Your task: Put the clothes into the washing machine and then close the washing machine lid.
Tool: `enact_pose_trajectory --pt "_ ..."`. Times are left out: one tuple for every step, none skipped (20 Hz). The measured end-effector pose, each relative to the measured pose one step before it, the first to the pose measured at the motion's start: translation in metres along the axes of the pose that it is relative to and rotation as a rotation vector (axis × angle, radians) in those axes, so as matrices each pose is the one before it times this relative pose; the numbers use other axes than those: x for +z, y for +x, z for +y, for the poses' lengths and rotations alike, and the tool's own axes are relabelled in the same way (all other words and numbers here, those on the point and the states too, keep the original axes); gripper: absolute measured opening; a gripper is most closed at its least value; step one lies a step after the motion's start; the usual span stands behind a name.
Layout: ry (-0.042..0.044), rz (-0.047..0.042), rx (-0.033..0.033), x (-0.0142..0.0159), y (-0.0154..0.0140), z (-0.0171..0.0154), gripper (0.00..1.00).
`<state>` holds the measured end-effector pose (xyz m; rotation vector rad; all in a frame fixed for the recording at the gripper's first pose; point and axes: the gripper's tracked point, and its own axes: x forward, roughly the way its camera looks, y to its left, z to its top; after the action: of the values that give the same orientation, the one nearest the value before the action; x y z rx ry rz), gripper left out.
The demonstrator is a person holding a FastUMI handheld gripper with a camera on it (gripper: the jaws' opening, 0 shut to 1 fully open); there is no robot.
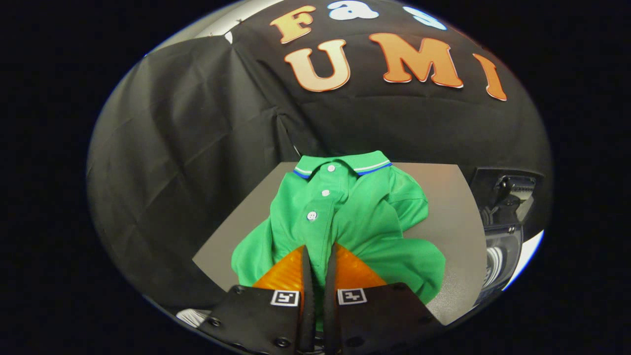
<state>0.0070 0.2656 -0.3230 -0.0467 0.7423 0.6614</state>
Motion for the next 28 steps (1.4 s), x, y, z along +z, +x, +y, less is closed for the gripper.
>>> enact_pose_trajectory --pt "0.00407 -0.01037 0.01049 0.00210 -0.00079 -0.00135 0.15" --pt "0.00782 -0.01822 0.01115 0.00688 -0.00654 -0.00249 0.15" --pt "0.00906 -0.02279 0.00982 0.00759 -0.00778 -0.00357 0.15" --pt "0.00838 -0.02100 0.00286 0.00970 -0.00733 -0.00577 0.15" --pt "0.00434 -0.02399 0.00624 0.01061 -0.00782 -0.00641 0.14" --pt "0.00150 -0.02849 0.00366 0.01491 -0.00916 -0.00718 0.14" --pt "-0.00101 -0.02854 0.00634 0.01580 -0.00709 -0.00714 0.14" --pt "-0.00565 -0.01867 0.00384 0.01450 -0.01004 -0.00802 0.15" --pt "-0.00858 -0.01444 0.00322 0.01259 -0.00882 -0.00972 0.15" --pt "-0.00661 -0.01422 0.00243 0.01081 -0.00985 -0.01050 0.15" --pt "-0.00183 -0.02312 0.00145 0.01261 -0.01158 -0.00907 0.15" --pt "0.00202 -0.02151 0.00144 0.01058 -0.01132 -0.01034 0.15" --pt "0.00065 -0.01615 -0.00177 0.00824 -0.01053 -0.01002 0.15" --pt "0.00042 -0.01366 -0.00682 0.00779 -0.00876 -0.01241 0.15" --pt "0.00074 -0.01439 -0.01232 0.00708 -0.00691 -0.01248 0.14" --pt "0.00171 -0.01798 -0.01297 0.00664 -0.00566 -0.01423 0.14" --pt "0.00596 -0.01507 -0.01665 0.00601 -0.00670 -0.01458 0.14" --pt "0.01205 -0.01365 -0.01411 0.00625 -0.00565 -0.01488 0.14" --pt "0.01355 -0.01271 -0.01122 0.00538 -0.00673 -0.01343 0.14" --pt "0.01261 -0.01064 -0.01160 0.00628 -0.00685 -0.01299 0.14" --pt "0.01038 -0.01219 -0.01393 0.00667 -0.00661 -0.01408 0.14" --pt "0.00637 -0.01091 -0.01513 0.00637 -0.00568 -0.01483 0.14" --pt "0.00484 -0.00873 -0.01631 0.00470 -0.00343 -0.01443 0.14" --pt "0.00514 -0.00800 -0.01643 0.00453 -0.00517 -0.01507 0.15" --pt "0.00468 -0.00645 -0.01632 0.00405 -0.00373 -0.01368 0.14" --pt "0.00262 -0.00449 -0.01538 0.00380 -0.00344 -0.01310 0.14" --pt "0.00027 -0.00524 -0.01451 0.00337 -0.00152 -0.01165 0.14" --pt "-0.00005 -0.00630 -0.01518 0.00351 -0.00151 -0.01119 0.14"
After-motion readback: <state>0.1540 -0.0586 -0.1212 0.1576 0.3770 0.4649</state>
